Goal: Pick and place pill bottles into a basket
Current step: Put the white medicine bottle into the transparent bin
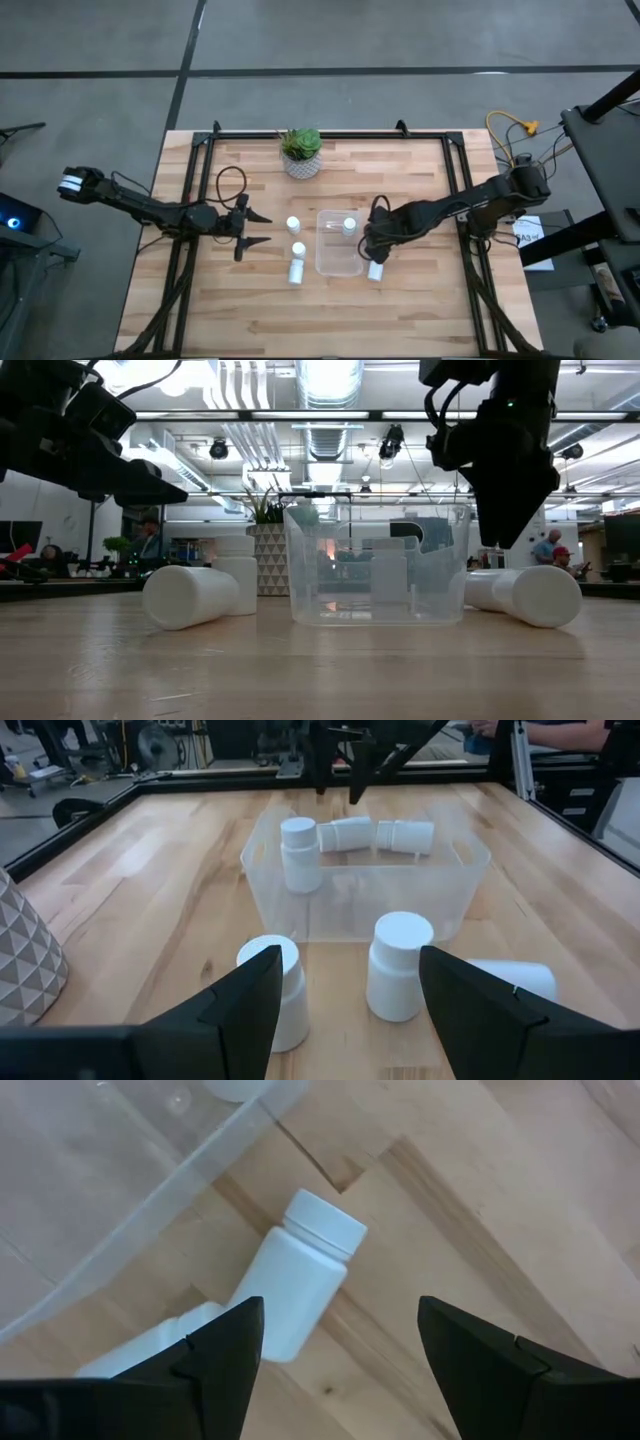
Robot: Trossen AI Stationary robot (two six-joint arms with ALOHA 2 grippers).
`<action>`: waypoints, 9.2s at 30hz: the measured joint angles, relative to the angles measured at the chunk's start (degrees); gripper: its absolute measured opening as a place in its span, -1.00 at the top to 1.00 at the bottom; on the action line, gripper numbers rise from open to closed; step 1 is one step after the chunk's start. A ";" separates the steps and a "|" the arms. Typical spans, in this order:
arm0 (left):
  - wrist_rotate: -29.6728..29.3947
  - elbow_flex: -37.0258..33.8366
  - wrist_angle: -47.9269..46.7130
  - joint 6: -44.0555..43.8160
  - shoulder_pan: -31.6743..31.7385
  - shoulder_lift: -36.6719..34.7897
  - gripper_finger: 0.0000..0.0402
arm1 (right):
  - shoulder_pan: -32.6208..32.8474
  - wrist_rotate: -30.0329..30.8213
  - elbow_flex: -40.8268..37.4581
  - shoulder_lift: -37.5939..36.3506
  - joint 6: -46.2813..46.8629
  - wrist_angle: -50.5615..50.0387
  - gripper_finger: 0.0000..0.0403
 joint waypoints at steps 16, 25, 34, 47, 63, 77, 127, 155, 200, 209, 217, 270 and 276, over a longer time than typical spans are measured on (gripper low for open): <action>0.00 -0.03 0.06 0.01 0.00 1.55 -0.09 | -1.51 -0.43 -1.54 0.61 1.10 4.45 -0.27; 0.00 -0.03 0.05 -0.01 0.00 2.55 -0.09 | -1.62 -0.82 -2.15 0.61 2.45 6.10 -0.25; 0.00 -0.03 0.06 -0.01 0.00 2.58 -0.09 | -1.61 -1.98 -3.54 0.61 3.23 9.02 -0.27; 0.00 -0.03 0.07 -0.01 0.00 2.52 -0.09 | -1.62 -3.64 -7.24 0.61 4.94 13.09 -0.24; 0.01 -0.10 0.48 -0.03 -0.02 2.51 -0.09 | -2.01 -7.47 -8.33 6.44 3.06 19.00 -0.21; 0.02 -0.10 0.70 -0.03 -0.02 2.05 -0.09 | -2.07 -7.84 -7.37 2.60 -1.38 17.67 0.24; 8.93 34.72 -7.99 24.02 0.07 28.28 -0.09 | -6.72 -10.73 -6.60 -16.37 -27.29 24.33 0.25; -2.75 40.06 -3.34 51.30 0.38 34.86 -0.09 | -6.73 -20.30 -6.61 -16.37 -34.47 39.47 0.26; 7.50 56.07 -18.41 0.58 0.81 35.60 -0.46 | -7.65 -14.62 -6.64 -16.37 -43.88 36.65 0.28; 10.37 55.62 -18.37 -3.39 2.21 36.57 -0.46 | -7.65 -13.43 -6.64 -16.16 -44.31 36.14 0.28; 10.84 56.01 -18.40 -2.86 5.36 41.18 -0.46 | -7.61 -13.43 -6.66 -13.14 -44.13 36.13 0.28; 15.45 58.13 -18.03 -3.05 9.40 47.01 -0.46 | -7.58 -17.10 -6.64 -12.04 -44.22 43.00 0.28; 15.47 58.13 -17.78 -3.04 9.38 47.01 -0.46 | -7.61 -17.10 -6.64 -12.04 -44.22 43.26 0.28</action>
